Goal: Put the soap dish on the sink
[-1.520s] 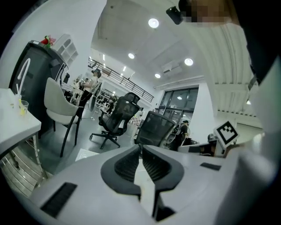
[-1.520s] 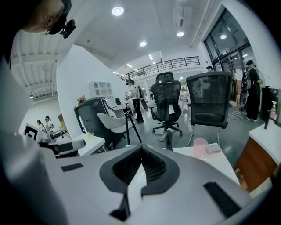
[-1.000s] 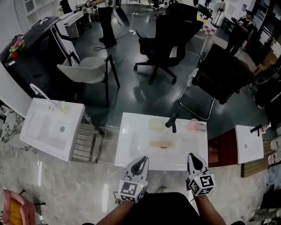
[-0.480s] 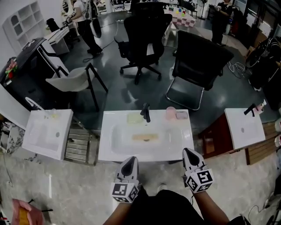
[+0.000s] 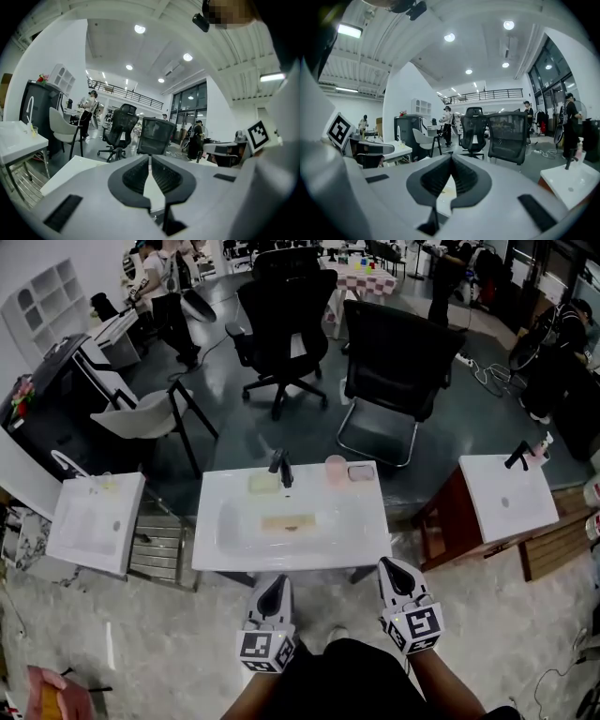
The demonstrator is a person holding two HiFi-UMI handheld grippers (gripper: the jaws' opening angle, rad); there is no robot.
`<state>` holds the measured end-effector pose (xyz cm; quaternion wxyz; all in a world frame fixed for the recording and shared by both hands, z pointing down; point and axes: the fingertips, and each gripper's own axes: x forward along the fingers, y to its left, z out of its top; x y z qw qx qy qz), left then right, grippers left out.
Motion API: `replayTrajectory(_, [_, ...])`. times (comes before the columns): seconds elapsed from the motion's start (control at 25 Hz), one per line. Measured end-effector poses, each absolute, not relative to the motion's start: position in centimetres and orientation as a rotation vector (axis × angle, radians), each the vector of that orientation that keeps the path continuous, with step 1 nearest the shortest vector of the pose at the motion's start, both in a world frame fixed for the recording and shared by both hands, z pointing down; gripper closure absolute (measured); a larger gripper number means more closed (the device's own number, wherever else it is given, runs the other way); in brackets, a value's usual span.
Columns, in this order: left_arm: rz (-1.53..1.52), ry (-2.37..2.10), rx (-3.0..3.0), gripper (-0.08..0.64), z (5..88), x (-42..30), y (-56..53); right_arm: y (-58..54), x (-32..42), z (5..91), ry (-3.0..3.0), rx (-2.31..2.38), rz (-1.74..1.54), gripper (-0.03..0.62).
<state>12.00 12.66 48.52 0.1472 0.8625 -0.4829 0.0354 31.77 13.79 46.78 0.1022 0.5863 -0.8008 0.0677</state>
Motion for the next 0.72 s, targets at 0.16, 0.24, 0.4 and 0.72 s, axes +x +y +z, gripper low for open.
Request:
replayTrajectory(0.16, [0.107, -1.379, 2.504, 0.537, 48.2, 13.3, 13.5, 15.3, 32.6, 46.7, -2.365, 1.731, 0.192, 0.595])
replayTrajectory(0.24, [0.105, -1.378, 2.509, 0.537, 48.2, 13.9, 13.7, 15.8, 33.0, 47.0, -2.361, 1.726, 0.192, 0.595])
replayTrajectory(0.4, [0.108, -1.377, 2.51, 0.537, 48.4, 14.8, 14.2, 16.3, 33.4, 47.4, -2.365, 1.712, 0.19, 0.595])
replayTrajectory(0.72, [0.105, -1.383, 2.512, 0.537, 47.8, 15.6, 15.2, 17.0, 33.6, 48.1, -2.372, 1.691, 0.218, 0.595])
